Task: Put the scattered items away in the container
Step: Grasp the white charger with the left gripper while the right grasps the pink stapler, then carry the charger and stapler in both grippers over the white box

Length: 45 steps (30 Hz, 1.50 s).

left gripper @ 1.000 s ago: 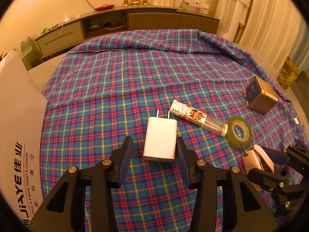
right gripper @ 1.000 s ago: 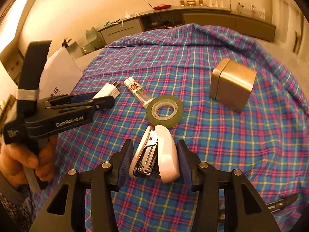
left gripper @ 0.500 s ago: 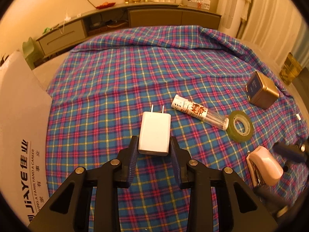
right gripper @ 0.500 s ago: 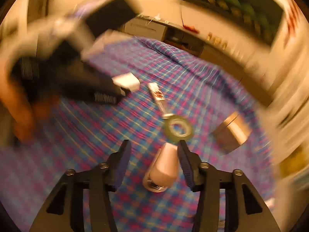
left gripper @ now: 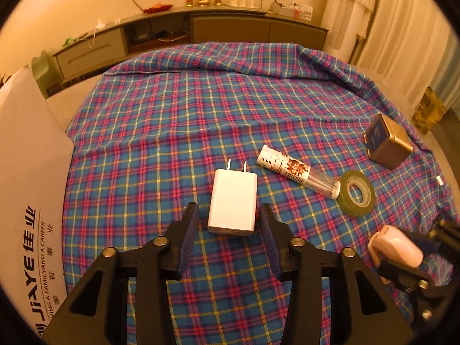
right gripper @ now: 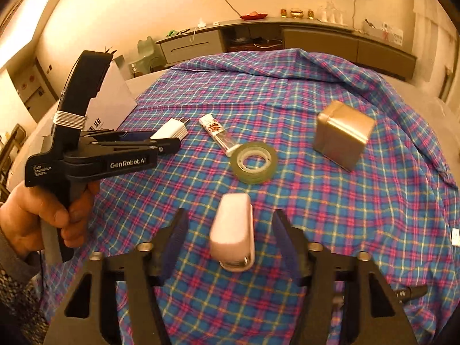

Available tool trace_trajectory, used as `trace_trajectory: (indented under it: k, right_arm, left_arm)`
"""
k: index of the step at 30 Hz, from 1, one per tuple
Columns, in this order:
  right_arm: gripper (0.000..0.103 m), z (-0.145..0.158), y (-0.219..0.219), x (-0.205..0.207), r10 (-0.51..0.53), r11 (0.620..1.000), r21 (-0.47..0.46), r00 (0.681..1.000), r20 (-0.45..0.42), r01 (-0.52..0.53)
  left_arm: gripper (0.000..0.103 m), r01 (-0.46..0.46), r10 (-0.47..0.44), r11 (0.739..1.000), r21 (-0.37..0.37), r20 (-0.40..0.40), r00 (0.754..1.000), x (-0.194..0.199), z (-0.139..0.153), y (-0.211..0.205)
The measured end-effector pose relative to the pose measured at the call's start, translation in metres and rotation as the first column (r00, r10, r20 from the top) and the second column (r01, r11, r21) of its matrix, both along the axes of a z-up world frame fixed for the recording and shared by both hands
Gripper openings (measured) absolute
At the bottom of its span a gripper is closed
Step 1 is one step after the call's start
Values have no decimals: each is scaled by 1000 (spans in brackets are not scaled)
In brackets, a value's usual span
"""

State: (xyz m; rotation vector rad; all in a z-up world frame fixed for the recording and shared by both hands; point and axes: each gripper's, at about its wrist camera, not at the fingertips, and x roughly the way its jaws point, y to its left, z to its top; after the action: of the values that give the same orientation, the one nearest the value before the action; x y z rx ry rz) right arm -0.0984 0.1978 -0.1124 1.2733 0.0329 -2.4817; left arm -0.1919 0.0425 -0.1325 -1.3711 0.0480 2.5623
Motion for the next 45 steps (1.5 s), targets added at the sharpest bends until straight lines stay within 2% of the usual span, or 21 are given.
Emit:
trace_trajectory:
  k: [1, 4, 5, 6, 8, 9, 12, 20, 28, 32, 40, 42, 45]
  right_arm:
    - [30, -2, -2, 0, 2, 1000, 15, 1000, 4, -2]
    - [29, -6, -2, -1, 1, 1000, 31, 1000, 13, -1]
    - [29, -6, -1, -1, -3, 1000, 30, 1000, 13, 2]
    - [29, -7, 1, -1, -9, 999, 32, 1000, 9, 9]
    - [29, -10, 4, -1, -14, 999, 32, 1000, 14, 13]
    - [29, -12, 4, -2, -11, 999, 30, 1000, 24, 11]
    - [27, -11, 3, -1, -1, 1000, 17, 1000, 22, 1]
    - [27, 12, -5, 8, 40, 999, -21, 999, -23, -41]
    - [27, 23, -2, 16, 53, 997, -46, 998, -40, -55]
    - [27, 21, 1, 21, 57, 996, -60, 998, -21, -59]
    - [27, -10, -2, 31, 85, 996, 23, 995, 50, -86]
    - [27, -13, -6, 36, 115, 991, 67, 992, 43, -118]
    - [27, -8, -6, 37, 115, 992, 55, 993, 34, -117]
  left_arm:
    - [34, -2, 2, 1000, 6, 0, 1000, 0, 0, -1]
    - [37, -10, 10, 1000, -13, -16, 1000, -1, 1, -1]
    - [46, -19, 18, 1000, -20, -15, 1000, -1, 0, 0]
    - [48, -18, 18, 1000, -21, -10, 1000, -2, -2, 0]
    - [45, -8, 7, 1000, -19, -18, 1000, -1, -3, 0]
    - [31, -5, 4, 1000, -19, -18, 1000, 0, -2, 0]
    - [31, -25, 25, 999, 20, -2, 1000, -1, 3, -6]
    - [31, -37, 40, 996, 76, -38, 998, 12, 32, -16]
    - [31, -34, 41, 995, 97, -79, 996, 47, 65, -25]
    - [31, -36, 48, 993, 114, -102, 994, 69, 83, -33]
    - [31, -27, 43, 994, 106, -147, 988, 107, 113, -45]
    - [30, -35, 52, 993, 109, -156, 986, 116, 120, -51]
    - [31, -52, 72, 991, 119, -171, 983, 129, 131, -62]
